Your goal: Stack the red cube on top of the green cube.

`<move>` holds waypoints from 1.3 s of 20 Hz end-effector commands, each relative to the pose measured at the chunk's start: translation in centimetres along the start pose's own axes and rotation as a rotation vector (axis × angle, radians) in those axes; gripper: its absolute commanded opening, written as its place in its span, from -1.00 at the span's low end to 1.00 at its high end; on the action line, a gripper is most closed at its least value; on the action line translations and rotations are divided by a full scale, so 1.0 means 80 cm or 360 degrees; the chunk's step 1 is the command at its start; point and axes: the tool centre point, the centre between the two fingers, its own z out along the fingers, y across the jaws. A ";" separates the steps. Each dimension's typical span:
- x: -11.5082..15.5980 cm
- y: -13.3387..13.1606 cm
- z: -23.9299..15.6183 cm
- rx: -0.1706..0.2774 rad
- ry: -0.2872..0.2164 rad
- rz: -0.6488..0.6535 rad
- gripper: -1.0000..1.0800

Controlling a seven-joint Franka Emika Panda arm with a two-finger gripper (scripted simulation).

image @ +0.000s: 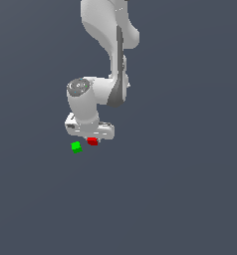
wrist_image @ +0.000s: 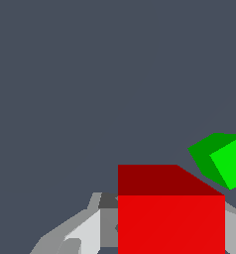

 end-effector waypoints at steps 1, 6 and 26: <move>0.002 0.031 0.011 -0.0001 0.0000 0.0002 -1.00; 0.008 0.083 0.030 -0.0001 0.0000 0.0002 -1.00; 0.014 0.122 0.044 0.0000 -0.0001 0.0002 0.92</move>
